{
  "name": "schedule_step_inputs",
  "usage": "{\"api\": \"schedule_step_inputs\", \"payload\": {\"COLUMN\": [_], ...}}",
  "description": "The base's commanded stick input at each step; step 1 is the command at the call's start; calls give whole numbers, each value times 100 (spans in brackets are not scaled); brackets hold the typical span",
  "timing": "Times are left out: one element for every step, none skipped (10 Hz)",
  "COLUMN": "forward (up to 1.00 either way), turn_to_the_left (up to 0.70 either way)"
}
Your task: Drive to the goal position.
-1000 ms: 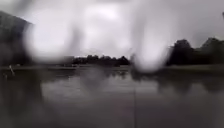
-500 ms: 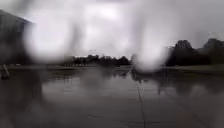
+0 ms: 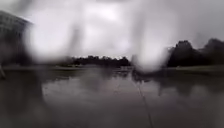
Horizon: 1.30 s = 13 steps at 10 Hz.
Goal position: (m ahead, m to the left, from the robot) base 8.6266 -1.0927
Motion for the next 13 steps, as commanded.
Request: {"api": "schedule_step_inputs", "payload": {"forward": [70,70,70,70,70,70,70,70,70,70,70,70,70], "turn_to_the_left": [0,0,0,0,0,0,0,0,0,0,0,0,0]}}
